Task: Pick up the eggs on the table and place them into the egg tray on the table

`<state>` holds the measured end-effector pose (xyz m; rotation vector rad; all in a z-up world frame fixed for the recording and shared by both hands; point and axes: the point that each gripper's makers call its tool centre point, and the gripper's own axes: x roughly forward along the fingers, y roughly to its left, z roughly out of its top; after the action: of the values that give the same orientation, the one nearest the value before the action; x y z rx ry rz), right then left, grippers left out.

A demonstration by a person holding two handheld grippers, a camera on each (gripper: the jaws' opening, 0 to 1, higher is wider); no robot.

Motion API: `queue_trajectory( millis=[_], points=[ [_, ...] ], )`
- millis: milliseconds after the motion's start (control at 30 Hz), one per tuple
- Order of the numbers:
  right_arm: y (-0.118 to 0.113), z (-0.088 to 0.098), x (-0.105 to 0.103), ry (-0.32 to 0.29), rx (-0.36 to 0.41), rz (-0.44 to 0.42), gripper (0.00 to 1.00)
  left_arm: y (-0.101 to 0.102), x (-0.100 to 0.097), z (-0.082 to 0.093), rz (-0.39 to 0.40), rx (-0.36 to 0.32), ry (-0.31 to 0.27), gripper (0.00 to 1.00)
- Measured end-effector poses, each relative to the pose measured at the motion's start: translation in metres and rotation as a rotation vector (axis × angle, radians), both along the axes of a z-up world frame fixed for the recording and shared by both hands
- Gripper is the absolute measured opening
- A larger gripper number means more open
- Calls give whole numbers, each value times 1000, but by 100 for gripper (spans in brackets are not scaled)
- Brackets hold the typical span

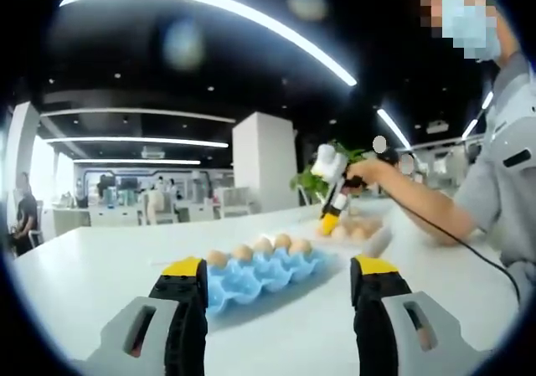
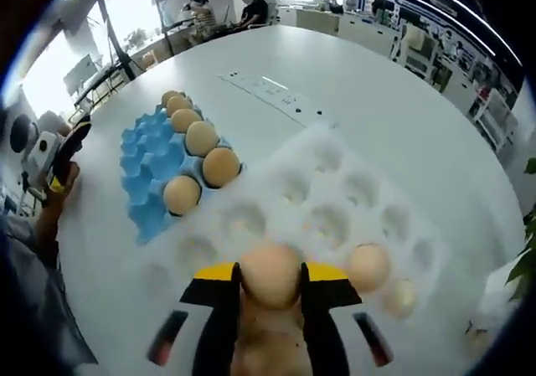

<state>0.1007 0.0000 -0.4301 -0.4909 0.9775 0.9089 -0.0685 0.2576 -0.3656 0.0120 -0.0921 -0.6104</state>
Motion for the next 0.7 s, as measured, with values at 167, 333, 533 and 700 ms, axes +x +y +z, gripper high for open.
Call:
queue_trajectory(
  millis=[167, 333, 533, 700],
  points=[
    [1, 2, 3, -19, -15, 15, 30, 0, -1, 1, 2, 3, -4, 70],
    [5, 8, 5, -35, -2, 27, 30, 0, -1, 1, 1, 5, -5, 70],
    [13, 11, 5, -64, -6, 51, 30, 1, -2, 1, 4, 8, -6, 70],
    [18, 14, 3, -80, -8, 66, 30, 0, -2, 1, 4, 9, -6, 70]
  ],
)
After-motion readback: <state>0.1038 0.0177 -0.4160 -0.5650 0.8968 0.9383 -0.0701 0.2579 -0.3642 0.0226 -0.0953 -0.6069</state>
